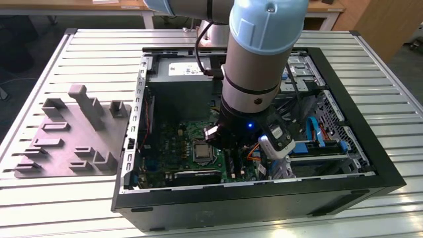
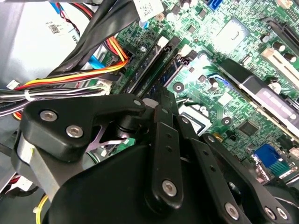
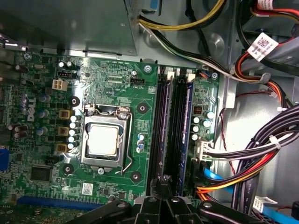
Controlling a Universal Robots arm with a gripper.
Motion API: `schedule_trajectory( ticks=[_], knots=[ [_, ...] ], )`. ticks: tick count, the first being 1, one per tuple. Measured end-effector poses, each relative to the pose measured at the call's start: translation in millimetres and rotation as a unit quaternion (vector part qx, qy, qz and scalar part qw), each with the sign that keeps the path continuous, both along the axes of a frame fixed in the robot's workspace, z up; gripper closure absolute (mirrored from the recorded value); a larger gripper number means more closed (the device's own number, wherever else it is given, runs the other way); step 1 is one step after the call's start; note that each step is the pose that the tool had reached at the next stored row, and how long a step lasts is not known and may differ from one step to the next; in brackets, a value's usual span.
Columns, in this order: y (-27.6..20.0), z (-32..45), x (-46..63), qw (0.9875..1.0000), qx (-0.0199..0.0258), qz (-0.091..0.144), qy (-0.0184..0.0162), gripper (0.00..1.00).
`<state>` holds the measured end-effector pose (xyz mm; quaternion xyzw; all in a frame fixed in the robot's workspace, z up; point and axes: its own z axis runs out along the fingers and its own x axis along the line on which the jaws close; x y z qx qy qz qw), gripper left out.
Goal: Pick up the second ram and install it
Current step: 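Press down the second ram until it locks into place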
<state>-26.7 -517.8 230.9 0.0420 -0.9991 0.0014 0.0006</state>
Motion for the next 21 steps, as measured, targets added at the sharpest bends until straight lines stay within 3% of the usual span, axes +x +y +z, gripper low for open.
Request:
schedule_trajectory(
  ticks=[21],
  knots=[
    [-0.5, -9.6, 0.0, 1.0, -0.0002, 0.0, 0.0001, 0.9]
  ],
)
